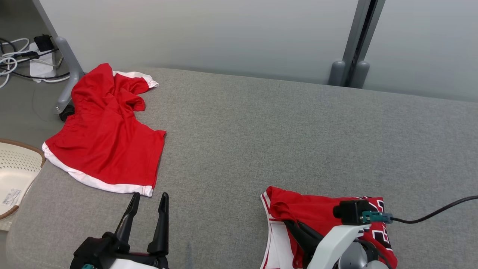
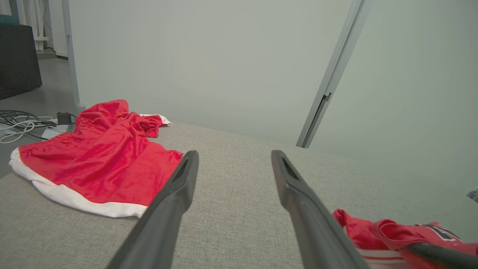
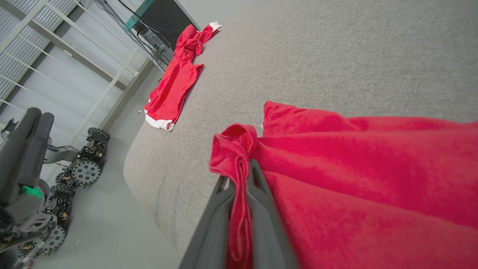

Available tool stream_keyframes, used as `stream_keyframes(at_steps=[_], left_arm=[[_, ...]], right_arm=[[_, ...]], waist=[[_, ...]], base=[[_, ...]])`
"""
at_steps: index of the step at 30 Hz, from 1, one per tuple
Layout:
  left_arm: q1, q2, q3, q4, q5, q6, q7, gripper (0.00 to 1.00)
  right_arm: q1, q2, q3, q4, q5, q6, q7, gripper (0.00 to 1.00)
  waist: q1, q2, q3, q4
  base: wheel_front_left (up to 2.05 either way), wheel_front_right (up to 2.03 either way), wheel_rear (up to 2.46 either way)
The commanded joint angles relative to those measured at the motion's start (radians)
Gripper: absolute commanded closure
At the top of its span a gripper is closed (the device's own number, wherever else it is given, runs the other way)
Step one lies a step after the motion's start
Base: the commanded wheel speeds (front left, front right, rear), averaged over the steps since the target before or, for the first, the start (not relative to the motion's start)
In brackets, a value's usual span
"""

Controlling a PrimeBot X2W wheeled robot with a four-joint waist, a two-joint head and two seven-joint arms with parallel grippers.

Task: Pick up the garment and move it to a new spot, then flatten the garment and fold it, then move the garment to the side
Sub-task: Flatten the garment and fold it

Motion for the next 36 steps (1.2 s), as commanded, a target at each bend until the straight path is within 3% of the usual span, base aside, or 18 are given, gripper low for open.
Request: stream_keyframes(at_steps=[1, 2, 3, 4, 5, 11, 18, 23, 27, 32, 36], left_arm=[[-0.018, 0.003, 0.002, 0.000, 0.003, 0.003, -0.002, 0.00], [-0.018, 0.003, 0.002, 0.000, 0.001, 0.005, -0.002, 0.00], [-0.020, 0.003, 0.001, 0.001, -0.001, 0.005, -0.002, 0.00], [-0.021, 0.003, 0.001, 0.002, -0.003, 0.006, -0.002, 0.00], [-0.021, 0.003, 0.001, 0.002, -0.004, 0.007, -0.002, 0.00], [-0.018, 0.003, 0.011, 0.001, -0.005, 0.009, -0.002, 0.00], [-0.008, 0.003, 0.016, -0.002, -0.006, 0.013, -0.002, 0.00], [0.000, 0.003, 0.021, -0.007, -0.007, 0.016, -0.002, 0.00], [0.006, 0.003, 0.029, -0.011, -0.007, 0.015, -0.002, 0.00], [0.009, 0.003, 0.031, -0.013, -0.009, 0.011, -0.002, 0.00], [0.003, 0.003, 0.033, -0.014, -0.007, 0.009, -0.002, 0.00]], right_arm=[[-0.012, -0.001, 0.005, 0.009, 0.007, 0.000, -0.011, 1.00], [-0.017, 0.000, 0.014, 0.021, 0.011, 0.000, -0.012, 0.86], [-0.021, 0.001, 0.022, 0.030, 0.015, 0.000, -0.015, 0.65], [-0.024, 0.002, 0.032, 0.039, 0.023, 0.000, -0.015, 0.24], [-0.029, 0.002, 0.045, 0.045, 0.028, 0.000, -0.014, 0.00], [-0.055, -0.009, 0.073, 0.010, 0.071, 0.000, -0.051, 0.00], [-0.071, -0.069, 0.009, -0.086, 0.086, 0.000, -0.103, 0.00], [-0.068, -0.139, -0.124, -0.149, 0.034, 0.000, -0.151, 0.00], [-0.040, -0.175, -0.308, -0.164, -0.064, 0.000, -0.197, 0.00], [-0.011, -0.167, -0.435, -0.163, -0.155, 0.000, -0.198, 0.00], [0.001, -0.152, -0.470, -0.158, -0.218, 0.000, -0.184, 0.00]], waist=[[0.0000, 0.0000, 0.001, -0.001], [0.0000, 0.0000, 0.001, -0.003], [0.0000, 0.0000, 0.001, -0.005], [0.0000, 0.0000, 0.001, -0.008], [0.0000, 0.0000, 0.000, -0.011], [0.0000, 0.0000, -0.006, -0.045], [0.0000, 0.0000, -0.022, -0.084], [0.0000, 0.0000, -0.035, -0.109], [0.0000, 0.0000, -0.045, -0.119], [0.0000, 0.0000, -0.049, -0.119], [0.0000, 0.0000, -0.045, -0.117]], base=[[0.00, 0.00, 0.00], [0.00, 0.00, 0.00], [0.00, 0.00, 0.00], [0.00, 0.00, 0.00], [0.00, 0.00, 0.00], [0.00, 0.00, 0.00], [0.00, 0.00, 0.00], [0.00, 0.00, 0.00], [0.00, 0.00, 0.00], [0.00, 0.00, 0.00], [0.00, 0.00, 0.00]])
